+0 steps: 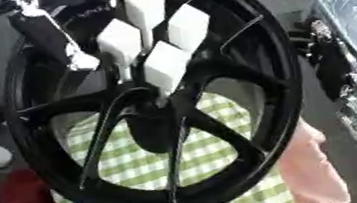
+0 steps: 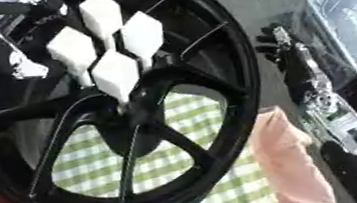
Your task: Pull the pin out of the wheel hub.
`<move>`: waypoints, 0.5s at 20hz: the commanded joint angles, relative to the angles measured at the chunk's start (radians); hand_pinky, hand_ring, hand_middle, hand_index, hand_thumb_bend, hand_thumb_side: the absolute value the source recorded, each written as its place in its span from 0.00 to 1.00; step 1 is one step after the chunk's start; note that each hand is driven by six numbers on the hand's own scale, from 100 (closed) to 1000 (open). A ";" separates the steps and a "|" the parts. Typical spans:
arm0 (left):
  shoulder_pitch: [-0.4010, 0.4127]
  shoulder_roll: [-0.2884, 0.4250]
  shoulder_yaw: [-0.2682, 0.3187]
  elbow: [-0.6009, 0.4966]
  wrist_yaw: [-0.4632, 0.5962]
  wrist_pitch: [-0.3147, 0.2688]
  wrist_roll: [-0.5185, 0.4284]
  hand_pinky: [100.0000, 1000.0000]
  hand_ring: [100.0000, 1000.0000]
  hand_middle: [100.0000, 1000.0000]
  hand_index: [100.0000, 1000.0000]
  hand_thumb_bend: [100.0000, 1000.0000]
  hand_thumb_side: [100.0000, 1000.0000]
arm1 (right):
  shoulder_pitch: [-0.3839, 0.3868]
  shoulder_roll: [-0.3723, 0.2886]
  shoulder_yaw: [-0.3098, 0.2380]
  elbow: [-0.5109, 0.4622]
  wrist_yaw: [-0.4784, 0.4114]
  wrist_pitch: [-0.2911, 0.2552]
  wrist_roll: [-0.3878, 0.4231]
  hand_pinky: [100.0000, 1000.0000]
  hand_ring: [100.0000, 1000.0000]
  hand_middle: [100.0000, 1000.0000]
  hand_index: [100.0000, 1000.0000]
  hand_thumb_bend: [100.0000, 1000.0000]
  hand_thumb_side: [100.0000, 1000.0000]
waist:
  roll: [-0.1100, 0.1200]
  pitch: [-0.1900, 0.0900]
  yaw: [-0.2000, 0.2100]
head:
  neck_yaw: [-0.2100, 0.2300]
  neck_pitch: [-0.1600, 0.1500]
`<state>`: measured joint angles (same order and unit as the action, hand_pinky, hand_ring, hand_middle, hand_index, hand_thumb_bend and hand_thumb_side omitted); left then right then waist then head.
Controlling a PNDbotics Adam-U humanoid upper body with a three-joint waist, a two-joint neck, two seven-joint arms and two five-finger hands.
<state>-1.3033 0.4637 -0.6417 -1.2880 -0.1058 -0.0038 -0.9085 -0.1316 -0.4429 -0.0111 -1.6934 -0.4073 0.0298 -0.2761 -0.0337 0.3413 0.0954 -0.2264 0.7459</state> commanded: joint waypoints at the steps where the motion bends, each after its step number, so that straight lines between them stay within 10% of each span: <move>1: -0.026 0.011 0.033 -0.016 0.014 0.006 0.002 0.46 0.47 0.34 0.35 0.00 0.00 | -0.004 -0.012 -0.004 -0.008 0.006 -0.001 0.003 0.95 0.77 0.72 0.80 0.00 0.78 | -0.001 -0.019 -0.001 | -0.005 0.000; 10: -0.038 0.057 0.092 -0.063 0.023 0.020 0.002 0.39 0.42 0.28 0.27 0.00 0.00 | -0.003 -0.021 -0.007 -0.012 0.003 -0.003 0.004 0.95 0.77 0.72 0.80 0.00 0.78 | 0.001 -0.026 0.004 | -0.010 0.002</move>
<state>-1.3142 0.4894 -0.5742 -1.3306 -0.0913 0.0114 -0.9073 -0.1311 -0.4427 -0.0112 -1.6930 -0.4073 0.0299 -0.2760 -0.0335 0.3411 0.0997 -0.2321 0.7461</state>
